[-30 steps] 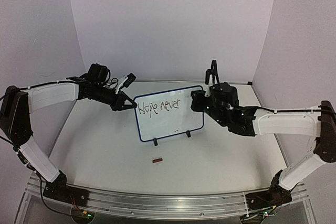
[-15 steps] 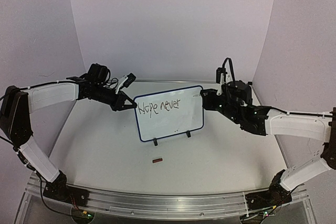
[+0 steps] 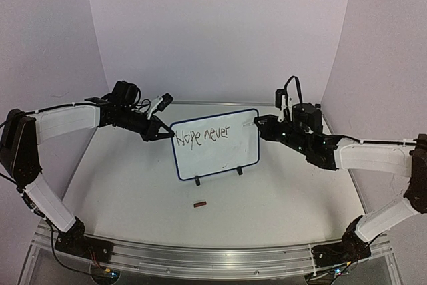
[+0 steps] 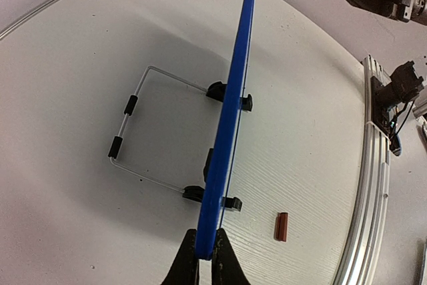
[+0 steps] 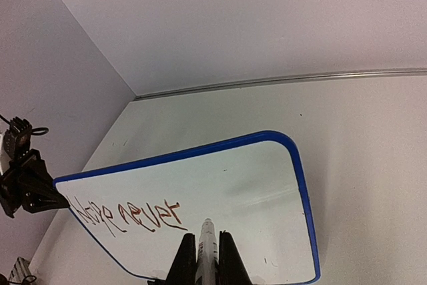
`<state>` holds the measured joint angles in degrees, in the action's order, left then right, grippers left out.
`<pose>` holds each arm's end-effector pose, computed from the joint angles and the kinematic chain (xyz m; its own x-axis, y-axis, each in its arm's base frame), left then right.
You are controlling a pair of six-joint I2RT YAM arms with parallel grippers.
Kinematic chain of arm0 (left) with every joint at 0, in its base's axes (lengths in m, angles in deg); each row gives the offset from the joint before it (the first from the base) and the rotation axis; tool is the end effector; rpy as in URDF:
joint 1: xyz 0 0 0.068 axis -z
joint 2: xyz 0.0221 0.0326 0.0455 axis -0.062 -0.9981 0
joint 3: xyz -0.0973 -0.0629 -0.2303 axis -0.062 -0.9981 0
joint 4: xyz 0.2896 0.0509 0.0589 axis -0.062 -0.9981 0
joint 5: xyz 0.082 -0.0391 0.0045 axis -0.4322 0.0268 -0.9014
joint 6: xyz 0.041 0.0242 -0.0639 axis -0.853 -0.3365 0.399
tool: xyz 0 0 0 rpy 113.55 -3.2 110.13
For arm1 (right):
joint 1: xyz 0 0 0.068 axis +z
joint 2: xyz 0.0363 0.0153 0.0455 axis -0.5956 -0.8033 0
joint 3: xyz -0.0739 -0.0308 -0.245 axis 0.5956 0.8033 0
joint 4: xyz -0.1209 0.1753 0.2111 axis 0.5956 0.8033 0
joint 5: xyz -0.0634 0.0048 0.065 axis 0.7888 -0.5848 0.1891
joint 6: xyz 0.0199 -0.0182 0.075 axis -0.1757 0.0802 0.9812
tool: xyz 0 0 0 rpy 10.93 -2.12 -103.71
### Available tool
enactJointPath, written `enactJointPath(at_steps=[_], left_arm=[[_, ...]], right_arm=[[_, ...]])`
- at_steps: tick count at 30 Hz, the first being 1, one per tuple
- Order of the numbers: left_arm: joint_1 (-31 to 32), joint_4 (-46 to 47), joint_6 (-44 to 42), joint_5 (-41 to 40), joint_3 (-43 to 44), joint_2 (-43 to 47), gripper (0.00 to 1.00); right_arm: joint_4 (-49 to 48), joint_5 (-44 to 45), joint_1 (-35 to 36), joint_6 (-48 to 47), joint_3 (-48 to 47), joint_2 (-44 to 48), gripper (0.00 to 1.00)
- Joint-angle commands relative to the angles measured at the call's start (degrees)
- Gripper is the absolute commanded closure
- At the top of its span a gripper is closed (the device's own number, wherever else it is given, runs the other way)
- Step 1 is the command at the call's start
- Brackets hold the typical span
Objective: Write a sentence on the whiteboard
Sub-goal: Write on the whiteboard with the whiteboard marker without the cap.
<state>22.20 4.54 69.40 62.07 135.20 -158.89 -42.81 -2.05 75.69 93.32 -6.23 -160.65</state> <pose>0.3412 -0.2128 0.2114 -0.4441 0.4153 -0.7939 0.8684 0.4178 -0.2672 0.3032 0.2464 0.2284 -0.4060 0.2378 -0.8824 -0.5000 0.7504 0.4323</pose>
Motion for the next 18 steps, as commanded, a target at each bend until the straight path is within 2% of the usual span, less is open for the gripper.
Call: enactJointPath(at_steps=[1, 18], left_arm=[[0.44, -0.95, -2.68, -4.40, 0.14, -1.07, 1.00], [0.46, -0.98, -2.83, -4.48, 0.12, -1.27, 1.00]], right_arm=[[-4.30, -1.56, -0.02, 1.08, -2.92, -3.40, 1.00], [-5.48, 2.11, -0.02, 1.19, -5.64, -8.29, 1.00]])
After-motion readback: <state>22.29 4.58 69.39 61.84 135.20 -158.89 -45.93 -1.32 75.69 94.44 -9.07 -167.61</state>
